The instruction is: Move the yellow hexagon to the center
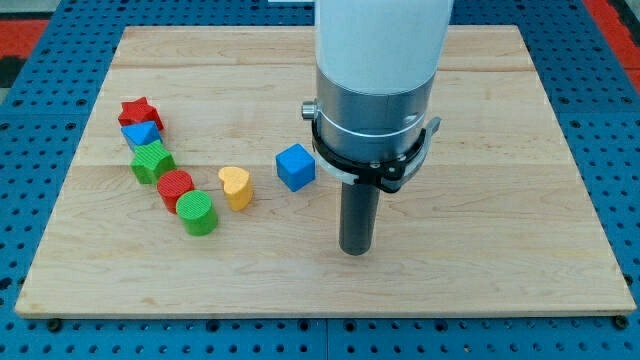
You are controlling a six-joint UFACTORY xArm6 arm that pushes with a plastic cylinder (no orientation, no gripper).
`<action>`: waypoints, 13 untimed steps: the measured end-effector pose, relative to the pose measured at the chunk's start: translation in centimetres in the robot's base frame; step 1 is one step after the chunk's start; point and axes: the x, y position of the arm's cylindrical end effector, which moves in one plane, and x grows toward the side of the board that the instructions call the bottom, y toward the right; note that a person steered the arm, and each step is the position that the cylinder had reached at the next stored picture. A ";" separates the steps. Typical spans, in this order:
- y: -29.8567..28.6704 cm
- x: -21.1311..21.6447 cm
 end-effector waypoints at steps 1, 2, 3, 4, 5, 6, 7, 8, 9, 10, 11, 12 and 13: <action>0.5 0.8; 6.1 4.4; 10.7 6.6; 10.8 6.7; 14.8 4.4; 11.6 -2.4; 8.9 -4.1; 4.4 -4.9; 3.9 -6.6; 3.6 -8.1; 2.8 -8.8; 0.5 -9.7; 0.4 -9.8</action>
